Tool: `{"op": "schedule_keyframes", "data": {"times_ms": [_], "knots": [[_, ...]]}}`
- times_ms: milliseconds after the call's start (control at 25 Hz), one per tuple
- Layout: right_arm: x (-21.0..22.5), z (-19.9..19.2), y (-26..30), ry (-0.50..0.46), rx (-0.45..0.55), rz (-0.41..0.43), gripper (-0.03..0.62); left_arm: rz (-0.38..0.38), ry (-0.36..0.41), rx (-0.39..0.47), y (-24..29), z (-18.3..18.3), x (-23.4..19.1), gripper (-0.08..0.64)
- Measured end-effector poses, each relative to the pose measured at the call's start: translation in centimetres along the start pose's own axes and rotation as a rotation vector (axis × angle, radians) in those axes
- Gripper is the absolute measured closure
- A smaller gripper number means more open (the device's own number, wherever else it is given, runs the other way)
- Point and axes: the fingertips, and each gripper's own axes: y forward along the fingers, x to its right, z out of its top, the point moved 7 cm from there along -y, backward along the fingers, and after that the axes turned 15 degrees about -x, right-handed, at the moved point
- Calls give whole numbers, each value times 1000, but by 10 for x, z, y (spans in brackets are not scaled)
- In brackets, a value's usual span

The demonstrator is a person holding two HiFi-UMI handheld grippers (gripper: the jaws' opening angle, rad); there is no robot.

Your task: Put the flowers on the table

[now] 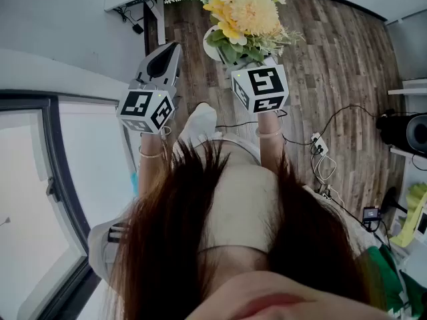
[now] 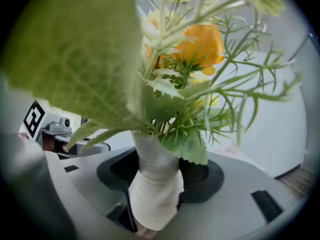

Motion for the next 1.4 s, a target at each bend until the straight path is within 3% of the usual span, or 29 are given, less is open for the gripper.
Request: {"op": "schedule_keyframes", "data": {"times_ms": [440,1400], "knots": [[17,22,41,-18,10,-42,334,-34,-2,4,31,19,-34,557],[4,59,163,-23,-17,-117,334,-95,7,5,68,34,-155,557]]}}
